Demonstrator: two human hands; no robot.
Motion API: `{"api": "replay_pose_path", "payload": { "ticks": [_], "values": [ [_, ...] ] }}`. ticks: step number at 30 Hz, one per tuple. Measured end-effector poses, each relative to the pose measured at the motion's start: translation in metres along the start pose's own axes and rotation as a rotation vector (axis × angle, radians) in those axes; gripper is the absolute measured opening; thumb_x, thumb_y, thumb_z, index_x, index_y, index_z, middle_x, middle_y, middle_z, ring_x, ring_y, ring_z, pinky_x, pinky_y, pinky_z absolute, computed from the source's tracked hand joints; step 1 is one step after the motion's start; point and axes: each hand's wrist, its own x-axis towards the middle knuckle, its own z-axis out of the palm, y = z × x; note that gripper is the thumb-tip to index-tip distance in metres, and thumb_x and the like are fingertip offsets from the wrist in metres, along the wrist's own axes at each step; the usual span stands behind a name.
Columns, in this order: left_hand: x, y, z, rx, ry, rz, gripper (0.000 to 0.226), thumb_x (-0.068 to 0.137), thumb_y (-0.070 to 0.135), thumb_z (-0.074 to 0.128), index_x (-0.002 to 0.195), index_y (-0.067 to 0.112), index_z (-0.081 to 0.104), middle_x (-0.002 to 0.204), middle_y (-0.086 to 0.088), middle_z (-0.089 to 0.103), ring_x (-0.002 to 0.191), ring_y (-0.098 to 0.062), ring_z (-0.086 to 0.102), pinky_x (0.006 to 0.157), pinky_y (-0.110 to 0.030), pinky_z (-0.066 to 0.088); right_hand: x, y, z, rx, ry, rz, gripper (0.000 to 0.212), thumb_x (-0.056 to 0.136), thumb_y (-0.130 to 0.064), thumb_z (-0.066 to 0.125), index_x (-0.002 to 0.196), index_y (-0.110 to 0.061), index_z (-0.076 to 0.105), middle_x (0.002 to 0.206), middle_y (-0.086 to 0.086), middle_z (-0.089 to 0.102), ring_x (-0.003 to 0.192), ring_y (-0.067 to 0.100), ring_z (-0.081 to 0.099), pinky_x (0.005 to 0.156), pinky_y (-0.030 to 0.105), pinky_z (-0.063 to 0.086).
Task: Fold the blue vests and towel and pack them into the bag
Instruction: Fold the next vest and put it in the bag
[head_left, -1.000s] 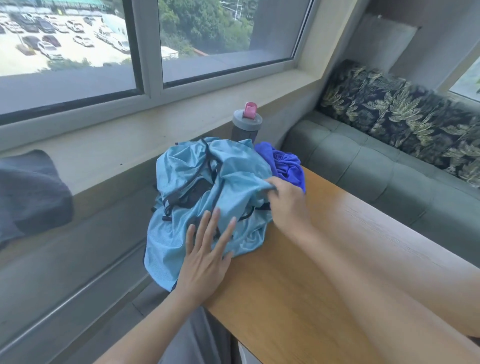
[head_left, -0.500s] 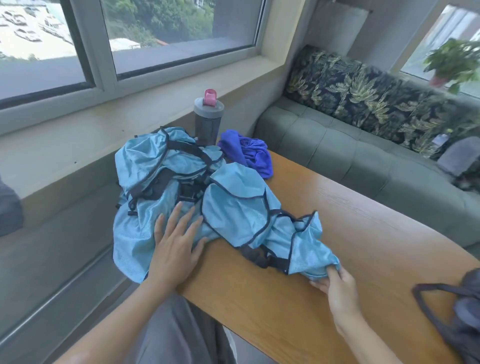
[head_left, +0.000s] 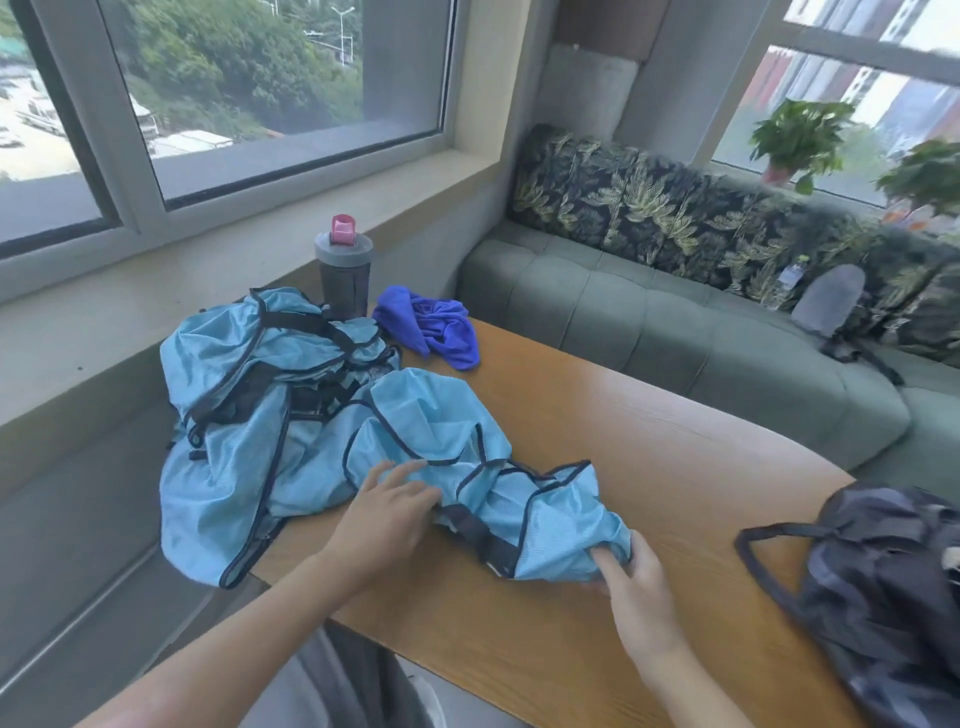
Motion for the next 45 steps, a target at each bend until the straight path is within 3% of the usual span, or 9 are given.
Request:
{"api": "replay_pose_path", "payload": {
  "ticks": [5,16,20,23,28,32,36,41,45],
  "values": [
    [0.054,0.054,-0.078,-0.667,0.127,-0.307,0.019,0.104,0.026,0.049,0.086,0.019,0.049,0.059,0.008,0.048,0.056,-0.014,0.043,0.058,-0.038,0.037,0.016,-0.062,-0.057,-0.001,0.120,-0.126,0.012,0.095,-0.026,0.070,0.093,-0.016,0.063,0.085,0.009,0.069,0.080,0.023,0.064,0.072,0.041,0.051],
    [0.209,0.080,-0.174,-1.304,0.260,-0.458,0.042,0.070,0.044,0.061,0.085,0.005,0.063,0.082,-0.013,0.058,0.077,-0.024,0.054,0.072,-0.039,0.042,0.060,-0.213,-0.143,-0.027,0.209,-0.318,0.035,0.097,-0.035,0.066,0.128,-0.027,0.053,0.124,0.001,0.066,0.106,0.021,0.067,0.083,0.039,0.055],
    [0.202,0.077,-0.129,-1.059,0.166,-0.597,0.032,0.078,0.035,0.061,0.103,0.014,0.064,0.086,-0.007,0.060,0.081,-0.025,0.059,0.072,-0.035,0.047,0.065,-0.164,-0.157,-0.232,0.210,-0.173,0.073,0.096,-0.040,0.064,0.157,-0.034,0.022,0.155,0.006,0.041,0.137,0.024,0.045,0.106,0.043,0.043],
    [0.165,0.087,-0.078,-0.792,0.021,-0.625,0.053,0.093,0.031,0.067,0.137,0.008,0.049,0.127,-0.012,0.061,0.121,-0.033,0.057,0.102,-0.042,0.046,0.055,-0.100,-0.153,-0.329,0.172,-0.082,0.062,0.095,-0.032,0.065,0.151,-0.024,0.039,0.148,0.002,0.050,0.130,0.021,0.052,0.099,0.035,0.047],
    [0.093,0.129,-0.027,-0.527,-0.123,-0.286,0.062,0.093,0.054,0.066,0.141,0.017,0.051,0.140,0.001,0.057,0.129,-0.020,0.053,0.105,-0.038,0.044,0.021,0.004,-0.125,-0.426,-0.050,0.091,0.037,0.093,-0.036,0.070,0.126,-0.030,0.053,0.118,-0.010,0.063,0.113,0.012,0.061,0.089,0.029,0.049],
    [0.077,0.152,0.008,-0.240,-0.254,-0.150,0.075,0.084,0.072,0.061,0.136,0.020,0.047,0.125,0.003,0.059,0.117,-0.023,0.053,0.100,-0.037,0.043,0.003,0.049,-0.093,-0.390,-0.052,0.135,0.024,0.089,-0.035,0.072,0.106,-0.027,0.057,0.108,-0.009,0.064,0.097,0.008,0.062,0.080,0.028,0.053],
    [0.075,0.148,0.033,-0.174,-0.266,-0.252,0.022,0.093,0.041,0.063,0.100,0.022,0.055,0.102,0.003,0.060,0.102,-0.025,0.051,0.083,-0.033,0.038,-0.002,0.057,-0.080,-0.531,0.104,0.076,0.022,0.091,-0.030,0.071,0.082,-0.017,0.054,0.082,-0.007,0.056,0.069,0.007,0.050,0.055,0.020,0.035],
    [0.091,0.119,0.012,-0.659,-0.148,-0.470,0.027,0.100,0.025,0.055,0.080,0.008,0.049,0.073,-0.003,0.051,0.068,-0.021,0.048,0.059,-0.035,0.036,0.013,0.042,-0.121,-0.446,0.180,0.028,0.021,0.096,-0.026,0.065,0.077,-0.020,0.059,0.073,-0.004,0.063,0.069,0.016,0.059,0.062,0.035,0.044],
    [0.095,0.103,-0.044,-1.347,-0.051,-0.549,0.027,0.092,0.033,0.054,0.092,0.006,0.057,0.087,-0.011,0.060,0.085,-0.026,0.057,0.076,-0.038,0.046,0.025,0.009,-0.160,0.290,0.128,0.174,0.022,0.105,-0.019,0.051,0.108,-0.009,0.070,0.108,0.010,0.075,0.100,0.026,0.070,0.081,0.036,0.055]
  ]
}}
